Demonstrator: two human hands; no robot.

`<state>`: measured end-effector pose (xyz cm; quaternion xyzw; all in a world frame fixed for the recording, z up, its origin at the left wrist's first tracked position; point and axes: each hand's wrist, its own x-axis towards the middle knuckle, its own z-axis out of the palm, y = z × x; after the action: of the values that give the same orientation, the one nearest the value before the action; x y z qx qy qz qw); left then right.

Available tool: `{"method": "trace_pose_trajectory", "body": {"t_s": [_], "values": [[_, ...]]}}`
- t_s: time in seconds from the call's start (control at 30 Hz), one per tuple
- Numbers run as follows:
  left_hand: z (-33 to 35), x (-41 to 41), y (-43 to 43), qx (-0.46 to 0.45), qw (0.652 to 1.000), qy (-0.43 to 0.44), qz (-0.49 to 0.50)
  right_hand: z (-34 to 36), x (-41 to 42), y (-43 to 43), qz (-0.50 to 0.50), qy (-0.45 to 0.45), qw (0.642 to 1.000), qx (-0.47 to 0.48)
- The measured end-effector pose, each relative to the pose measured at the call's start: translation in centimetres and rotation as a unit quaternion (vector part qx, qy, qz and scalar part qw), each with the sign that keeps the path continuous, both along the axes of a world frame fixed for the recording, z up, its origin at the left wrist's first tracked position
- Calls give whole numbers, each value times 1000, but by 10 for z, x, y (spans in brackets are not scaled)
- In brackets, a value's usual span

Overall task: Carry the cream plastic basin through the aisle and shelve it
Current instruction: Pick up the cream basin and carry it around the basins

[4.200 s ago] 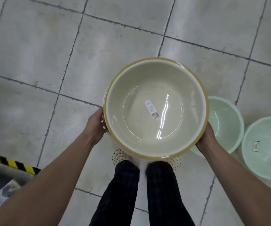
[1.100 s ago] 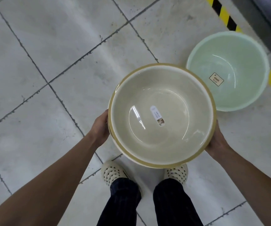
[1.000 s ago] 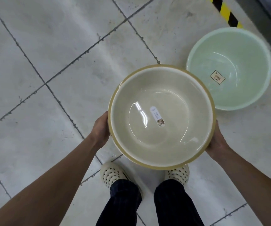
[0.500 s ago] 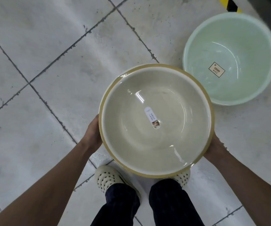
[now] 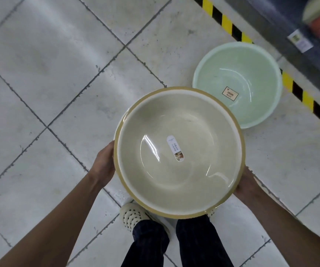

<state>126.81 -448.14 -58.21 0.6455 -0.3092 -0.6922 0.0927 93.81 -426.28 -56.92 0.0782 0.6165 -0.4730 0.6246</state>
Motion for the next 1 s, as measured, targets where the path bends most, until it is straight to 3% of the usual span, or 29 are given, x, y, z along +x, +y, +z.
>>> {"method": "trace_pose_trajectory", "body": {"t_s": [0.37,0.57,0.7,1.0], "values": [[124,-109,-46,-3,998,43,-55,142,-84,-13,-55,25,998,30],[146,-180,-68,-5,994,79,-74,193,-149,-29,-79,74,994,26],[124,-233,-104,2,989,100,-110,182,-183,-43,-117,109,987,9],[30,-326,-159,-5,985,112,-131,69,-230,-62,-183,71,980,-32]]}}
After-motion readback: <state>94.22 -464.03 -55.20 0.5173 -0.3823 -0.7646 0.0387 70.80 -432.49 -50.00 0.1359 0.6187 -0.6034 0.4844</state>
